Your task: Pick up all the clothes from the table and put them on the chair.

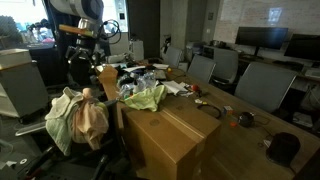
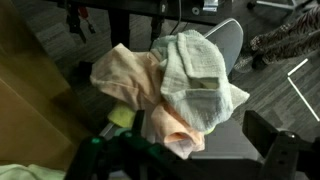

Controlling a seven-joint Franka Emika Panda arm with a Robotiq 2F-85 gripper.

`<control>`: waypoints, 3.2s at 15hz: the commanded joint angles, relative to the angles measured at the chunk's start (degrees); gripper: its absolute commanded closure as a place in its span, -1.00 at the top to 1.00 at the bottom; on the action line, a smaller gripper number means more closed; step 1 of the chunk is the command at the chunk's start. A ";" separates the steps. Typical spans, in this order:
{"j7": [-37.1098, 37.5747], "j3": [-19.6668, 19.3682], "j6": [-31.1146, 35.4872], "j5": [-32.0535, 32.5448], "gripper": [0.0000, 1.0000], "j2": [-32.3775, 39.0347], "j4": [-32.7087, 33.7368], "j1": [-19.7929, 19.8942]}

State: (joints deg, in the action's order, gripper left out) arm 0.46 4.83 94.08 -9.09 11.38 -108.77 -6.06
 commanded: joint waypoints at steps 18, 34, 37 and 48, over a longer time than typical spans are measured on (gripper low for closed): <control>36.89 -8.91 22.78 26.42 1.00 6.53 16.56 2.93; 37.95 -7.61 15.55 21.42 1.00 22.13 25.35 0.19; 35.44 -7.19 13.89 20.33 1.00 24.20 26.06 -0.70; 30.42 -9.42 8.49 18.66 1.00 32.57 31.03 1.61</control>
State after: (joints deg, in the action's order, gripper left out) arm 33.73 -4.03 104.78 11.85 41.11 -82.77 -5.08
